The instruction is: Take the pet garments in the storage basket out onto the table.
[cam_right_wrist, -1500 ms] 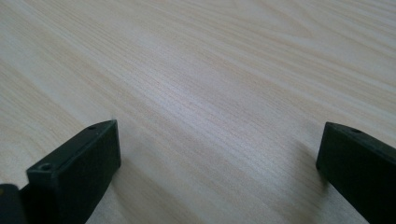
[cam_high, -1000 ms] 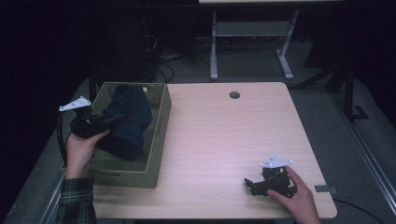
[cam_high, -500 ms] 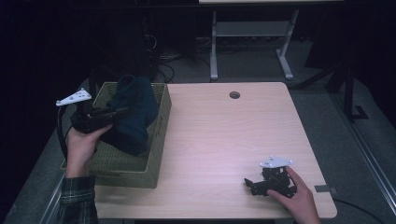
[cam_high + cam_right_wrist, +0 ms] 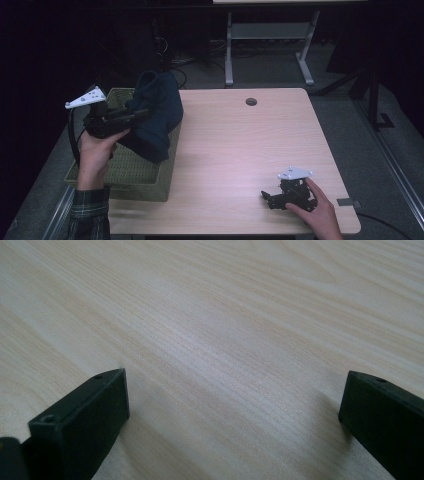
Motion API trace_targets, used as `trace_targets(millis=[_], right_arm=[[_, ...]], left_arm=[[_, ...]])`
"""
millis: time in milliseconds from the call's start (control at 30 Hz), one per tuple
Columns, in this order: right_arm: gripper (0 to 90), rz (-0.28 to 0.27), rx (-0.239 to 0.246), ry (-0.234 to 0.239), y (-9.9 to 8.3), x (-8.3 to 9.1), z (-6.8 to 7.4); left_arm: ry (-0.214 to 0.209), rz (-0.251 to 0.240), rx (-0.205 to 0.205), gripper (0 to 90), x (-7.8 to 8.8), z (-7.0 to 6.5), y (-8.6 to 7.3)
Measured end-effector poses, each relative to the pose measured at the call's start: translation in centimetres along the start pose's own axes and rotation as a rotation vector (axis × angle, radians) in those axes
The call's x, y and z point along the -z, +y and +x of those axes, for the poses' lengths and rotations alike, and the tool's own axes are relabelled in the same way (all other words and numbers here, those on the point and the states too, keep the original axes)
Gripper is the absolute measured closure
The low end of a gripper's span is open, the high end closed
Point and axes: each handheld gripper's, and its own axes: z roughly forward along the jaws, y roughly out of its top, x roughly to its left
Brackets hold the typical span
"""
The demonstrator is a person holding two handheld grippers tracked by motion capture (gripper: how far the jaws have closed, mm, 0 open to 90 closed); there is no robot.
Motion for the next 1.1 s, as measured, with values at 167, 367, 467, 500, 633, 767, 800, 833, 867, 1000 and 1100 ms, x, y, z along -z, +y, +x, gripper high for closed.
trace_targets(millis=[167, 367, 467, 500, 633, 767, 800, 833, 867, 1000, 1100], right_arm=[[0.0, -0.003, 0.005, 0.0, 0.0, 0.0, 0.0], [0.0, -0.003, 0.005, 0.0, 0.0, 0.0, 0.0], [0.0, -0.002, 0.005, 0.001, 0.0, 0.0, 0.0], [0.0, -0.002, 0.005, 0.001, 0.0, 0.0, 0.0], [0.0, -0.002, 0.005, 0.001, 0.0, 0.0, 0.0], [0.0, -0.001, 0.004, 0.0, 0.0, 0.0, 0.0], [0.0, -0.001, 0.004, 0.001, 0.0, 0.0, 0.0], [0.0, -0.001, 0.004, 0.001, 0.0, 0.0, 0.0], [0.0, -0.001, 0.004, 0.001, 0.0, 0.0, 0.0], [0.0, -0.001, 0.003, 0.001, 0.0, 0.0, 0.0], [0.0, -0.001, 0.002, 0.001, 0.0, 0.0, 0.0]], left_arm=[[-0.027, -0.009, -0.023, 67.4, -0.8, -0.6, 0.8], [-0.074, -0.009, -0.039, 67.4, -2.5, -1.2, 1.4], [-0.093, -0.007, -0.048, 67.5, -3.3, -1.5, 1.7], [-0.1, -0.007, -0.049, 67.5, -3.6, -1.7, 1.8], [-0.125, -0.007, -0.063, 67.6, -4.6, -2.2, 2.1], [-0.14, -0.002, -0.075, 67.6, -5.4, -2.7, 2.3], [-0.149, 0.0, -0.08, 67.6, -5.8, -3.1, 2.4], [-0.154, 0.0, -0.081, 67.6, -6.0, -3.2, 2.4], [-0.159, 0.002, -0.083, 67.6, -6.2, -3.3, 2.5], [-0.177, 0.007, -0.091, 67.6, -7.2, -3.8, 2.5], [-0.188, 0.008, -0.092, 67.6, -7.9, -4.2, 2.6]])
